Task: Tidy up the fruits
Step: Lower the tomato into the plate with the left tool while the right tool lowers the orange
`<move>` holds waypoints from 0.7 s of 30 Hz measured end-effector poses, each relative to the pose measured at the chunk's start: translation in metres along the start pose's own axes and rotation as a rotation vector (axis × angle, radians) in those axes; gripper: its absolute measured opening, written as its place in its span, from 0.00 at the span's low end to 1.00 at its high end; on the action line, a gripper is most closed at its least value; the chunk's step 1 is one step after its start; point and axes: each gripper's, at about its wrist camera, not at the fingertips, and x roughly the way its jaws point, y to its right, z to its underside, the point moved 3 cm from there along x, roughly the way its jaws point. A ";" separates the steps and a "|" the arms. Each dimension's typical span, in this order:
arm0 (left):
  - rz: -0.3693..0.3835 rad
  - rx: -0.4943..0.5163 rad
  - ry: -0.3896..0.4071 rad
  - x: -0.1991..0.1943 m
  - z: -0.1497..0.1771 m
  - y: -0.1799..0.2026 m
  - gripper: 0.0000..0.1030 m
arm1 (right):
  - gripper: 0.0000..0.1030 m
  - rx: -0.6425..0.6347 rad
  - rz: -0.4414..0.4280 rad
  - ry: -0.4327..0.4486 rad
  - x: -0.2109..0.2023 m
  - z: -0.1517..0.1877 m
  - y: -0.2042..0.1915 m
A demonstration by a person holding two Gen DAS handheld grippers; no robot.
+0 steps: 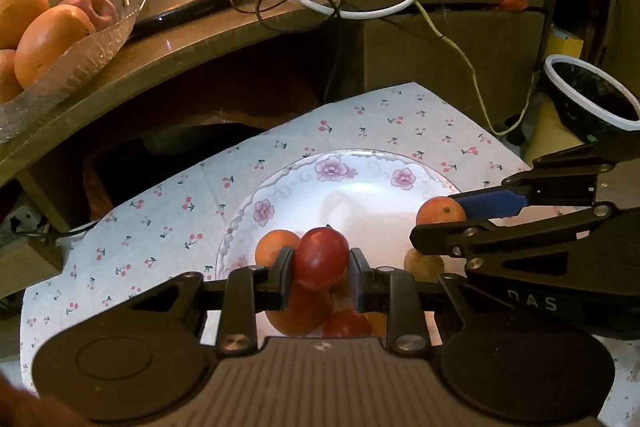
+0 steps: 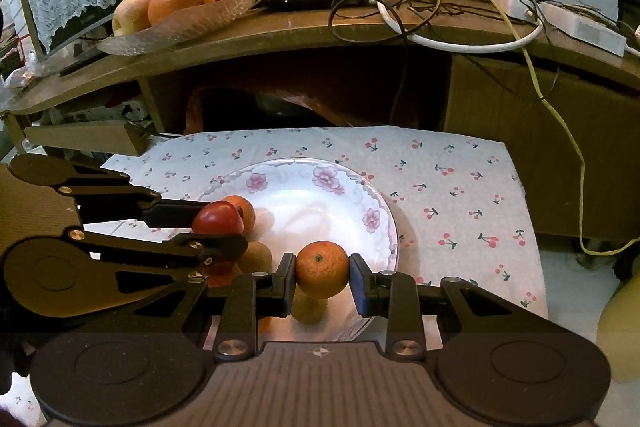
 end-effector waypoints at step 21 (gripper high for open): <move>-0.024 0.033 0.005 0.003 -0.001 0.003 0.32 | 0.32 0.011 0.003 -0.004 0.008 -0.001 0.004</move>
